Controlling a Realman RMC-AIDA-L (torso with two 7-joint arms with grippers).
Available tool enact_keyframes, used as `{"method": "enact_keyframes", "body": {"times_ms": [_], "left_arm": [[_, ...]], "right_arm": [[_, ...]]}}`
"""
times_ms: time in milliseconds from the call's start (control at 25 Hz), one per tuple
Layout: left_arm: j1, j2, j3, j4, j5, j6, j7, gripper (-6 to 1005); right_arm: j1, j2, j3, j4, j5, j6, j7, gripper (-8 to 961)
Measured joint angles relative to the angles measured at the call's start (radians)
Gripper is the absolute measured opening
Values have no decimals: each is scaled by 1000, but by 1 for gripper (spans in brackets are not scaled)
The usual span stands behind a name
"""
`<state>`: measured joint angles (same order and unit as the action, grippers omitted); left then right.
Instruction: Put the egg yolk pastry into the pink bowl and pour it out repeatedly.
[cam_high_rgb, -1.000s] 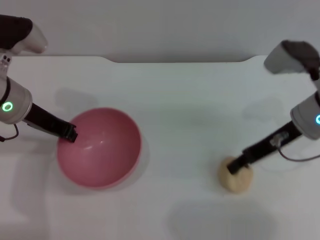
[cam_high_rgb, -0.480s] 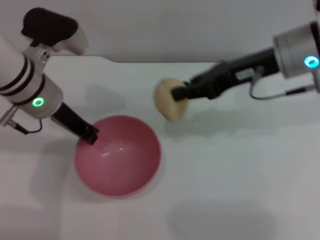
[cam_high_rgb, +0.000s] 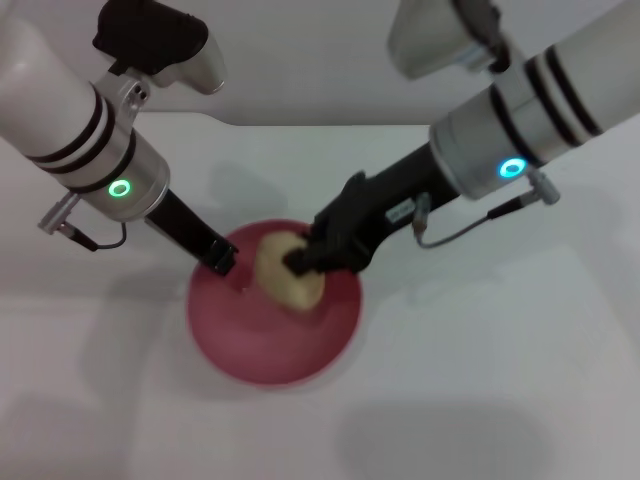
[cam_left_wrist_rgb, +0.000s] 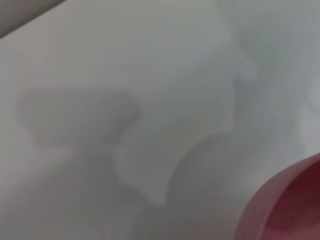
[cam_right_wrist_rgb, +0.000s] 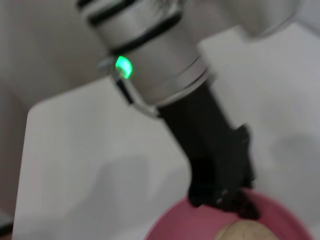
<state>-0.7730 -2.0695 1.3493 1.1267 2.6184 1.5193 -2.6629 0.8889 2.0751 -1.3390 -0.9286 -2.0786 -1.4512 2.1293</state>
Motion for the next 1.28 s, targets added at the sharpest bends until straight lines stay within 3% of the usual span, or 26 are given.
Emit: {"method": "enact_keyframes", "body": {"times_ms": [160,280,400,600,640,840,1040,1280], "left_arm": [[-4,0,2,-5,-13,-20,0,-2],[-3,1,1,-6,-16,-28,0,-2],[-1,3,-3,-7,-16,-40,0,-2],[17,7,-10,-1,-14,-131,9,-2],[48,8,-11,40,-17,-206,11,-2],[126,8,14,139,-34,-346,14,-1],[245,8,126,264,-63,-566,24,-1],[443,9,414,376,-72,-952,175,-1]], "right_arm": [[2,1,-40,11,2,8,23,95],[-5,2,-41,2,1,8,50,266],[-19,2,-15,-10,-4,3,79,330],[-59,-6,155,-41,-61,-26,205,435],[-87,-8,257,-63,-100,-67,239,457],[-155,-9,412,-115,-165,-149,249,551],[-221,-8,568,-110,-271,-171,249,586],[-281,-7,698,-91,-290,-170,244,586]]}}
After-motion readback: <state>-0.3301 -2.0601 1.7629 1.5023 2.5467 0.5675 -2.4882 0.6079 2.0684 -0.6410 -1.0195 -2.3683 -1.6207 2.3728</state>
